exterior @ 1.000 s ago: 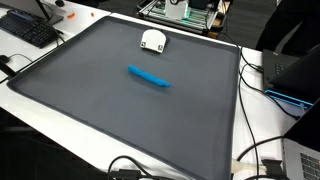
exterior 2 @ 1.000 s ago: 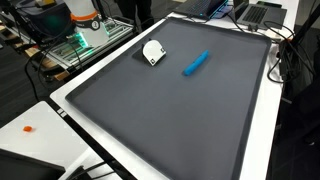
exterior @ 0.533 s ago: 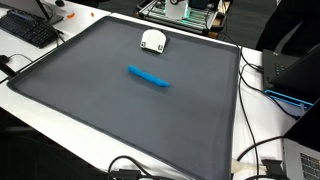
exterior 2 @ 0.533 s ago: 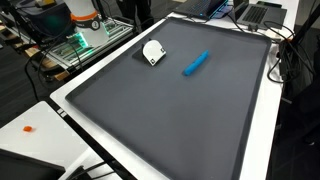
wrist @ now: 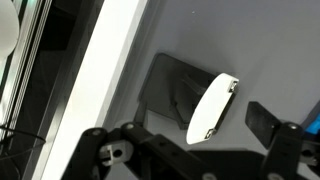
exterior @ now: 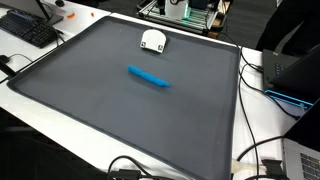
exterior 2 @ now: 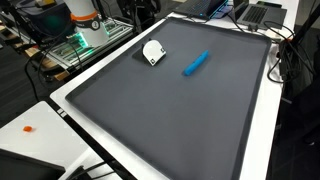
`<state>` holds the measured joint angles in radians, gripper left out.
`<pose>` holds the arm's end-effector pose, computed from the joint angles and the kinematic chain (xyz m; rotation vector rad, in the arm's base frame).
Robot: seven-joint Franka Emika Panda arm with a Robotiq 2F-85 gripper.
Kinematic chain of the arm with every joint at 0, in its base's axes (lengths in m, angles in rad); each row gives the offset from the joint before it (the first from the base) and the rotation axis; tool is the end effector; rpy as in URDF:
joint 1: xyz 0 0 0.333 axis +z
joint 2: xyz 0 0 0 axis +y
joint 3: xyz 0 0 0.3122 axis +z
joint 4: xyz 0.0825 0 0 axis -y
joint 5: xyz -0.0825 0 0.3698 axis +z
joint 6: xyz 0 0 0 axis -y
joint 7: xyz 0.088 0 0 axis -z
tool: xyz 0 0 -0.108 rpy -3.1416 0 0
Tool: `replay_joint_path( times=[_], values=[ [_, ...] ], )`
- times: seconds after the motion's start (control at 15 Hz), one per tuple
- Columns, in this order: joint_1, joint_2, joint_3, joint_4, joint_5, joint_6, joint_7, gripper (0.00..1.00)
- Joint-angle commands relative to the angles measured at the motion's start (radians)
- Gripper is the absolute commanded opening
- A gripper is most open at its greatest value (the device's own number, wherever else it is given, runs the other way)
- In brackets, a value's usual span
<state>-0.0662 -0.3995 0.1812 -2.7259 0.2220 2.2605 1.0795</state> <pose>0.3590 0.0432 0.3435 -2.6146 1.6544 0.1679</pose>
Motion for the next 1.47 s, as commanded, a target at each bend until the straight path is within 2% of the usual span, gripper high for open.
replay_joint_path(
  times=[0.0,0.27,0.73,1.13,1.4],
  values=[
    [0.024,0.089,-0.002,-0.021,0.067,0.097,0.15,1.0],
    [0.065,0.182,-0.018,-0.016,0.116,0.221,0.182,1.0],
    [0.074,0.285,-0.023,-0.019,0.031,0.407,0.189,1.0],
    [0.06,0.321,-0.05,-0.018,-0.083,0.45,0.251,1.0],
    [0.063,0.335,-0.069,-0.015,-0.103,0.474,0.288,1.0]
  ],
)
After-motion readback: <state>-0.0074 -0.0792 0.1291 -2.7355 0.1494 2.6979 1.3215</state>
